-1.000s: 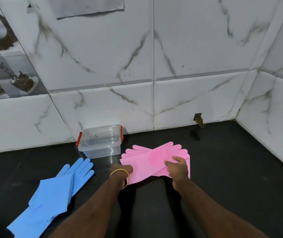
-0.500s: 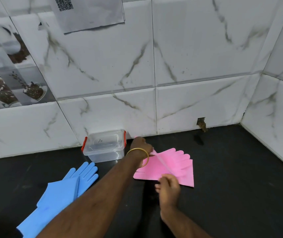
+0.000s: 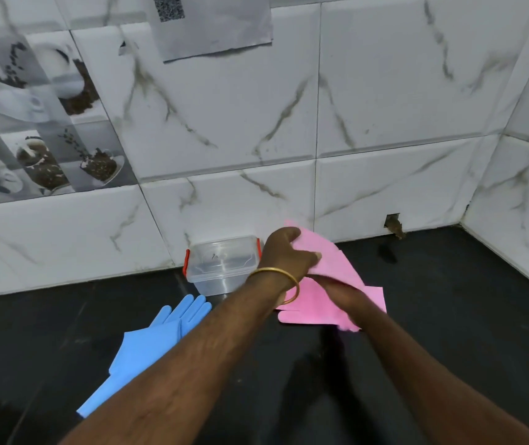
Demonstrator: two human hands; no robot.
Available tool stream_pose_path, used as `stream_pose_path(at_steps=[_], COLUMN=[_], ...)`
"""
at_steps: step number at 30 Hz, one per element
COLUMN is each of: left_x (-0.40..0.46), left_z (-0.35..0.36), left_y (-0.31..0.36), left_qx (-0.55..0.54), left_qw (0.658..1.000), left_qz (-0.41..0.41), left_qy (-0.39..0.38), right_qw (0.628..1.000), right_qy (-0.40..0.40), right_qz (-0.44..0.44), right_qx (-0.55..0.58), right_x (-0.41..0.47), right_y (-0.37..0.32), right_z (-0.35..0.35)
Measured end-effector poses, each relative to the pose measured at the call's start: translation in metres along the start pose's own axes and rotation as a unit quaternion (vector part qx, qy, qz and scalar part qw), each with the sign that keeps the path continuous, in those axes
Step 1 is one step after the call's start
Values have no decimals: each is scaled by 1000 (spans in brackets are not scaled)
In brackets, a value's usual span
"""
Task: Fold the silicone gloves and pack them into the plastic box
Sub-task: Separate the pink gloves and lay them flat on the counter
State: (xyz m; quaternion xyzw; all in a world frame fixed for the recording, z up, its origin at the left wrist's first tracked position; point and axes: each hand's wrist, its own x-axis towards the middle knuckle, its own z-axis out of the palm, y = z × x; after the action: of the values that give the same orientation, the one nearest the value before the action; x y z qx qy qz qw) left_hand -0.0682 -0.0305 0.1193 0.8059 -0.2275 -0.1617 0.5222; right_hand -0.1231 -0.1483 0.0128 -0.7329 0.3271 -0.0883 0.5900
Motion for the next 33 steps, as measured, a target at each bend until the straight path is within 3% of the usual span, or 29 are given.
stream_pose_path(at_steps=[2,3,7,9,12,14,16,18,19,22,23,25,27,29,30,33], left_x=[-19,-28,-50,-61,-86,-104,-111,-113,-112,-119,-120,-118,-116,-117,-119,-124], left_z=[-15,-22,-46,-51,-63,-71,-66,-65,-65,-69,-70,-76,-81,-82,-82,-80], left_y=[-19,-29,-71,-87,-121,-153,-167,-176,-183,-198,-204,-212,-220,-225,-227,-236], left_qx=[-30,-36,-40,-81,-128,-139,-145,-149,-146,-142,-137,-127,-116,-100,-92,-71], left_qw=[999,999,998,994,986,982,979,976,975,971,972,973,974,976,977,979], left_qz=[-14,-18,-38,-64,-92,-104,-119,-133,-143,-168,-168,-177,-178,-173,-171,-170], left_qy=[-18,-22,-31,-33,-52,-78,-80,-86,-88,-96,-92,-75,-74,-82,-84,-91], right_qw=[990,987,995,996,979,939,844,809,820,900,906,864,793,688,675,700], right_qy=[-70,-68,21,52,26,50,108,155,138,122,104,162,203,160,147,138], right_qz=[57,66,33,63,92,66,88,108,103,59,70,90,93,145,144,132], right_qx=[-111,-128,-96,-41,177,333,517,556,546,415,405,468,566,693,708,688], right_x=[-14,-19,-44,-52,-76,-97,-102,-99,-103,-109,-107,-104,-105,-98,-96,-88], right_y=[12,21,50,60,76,81,91,94,93,100,102,107,110,111,112,115], right_z=[-7,-8,4,5,16,34,39,49,53,59,59,53,48,42,38,35])
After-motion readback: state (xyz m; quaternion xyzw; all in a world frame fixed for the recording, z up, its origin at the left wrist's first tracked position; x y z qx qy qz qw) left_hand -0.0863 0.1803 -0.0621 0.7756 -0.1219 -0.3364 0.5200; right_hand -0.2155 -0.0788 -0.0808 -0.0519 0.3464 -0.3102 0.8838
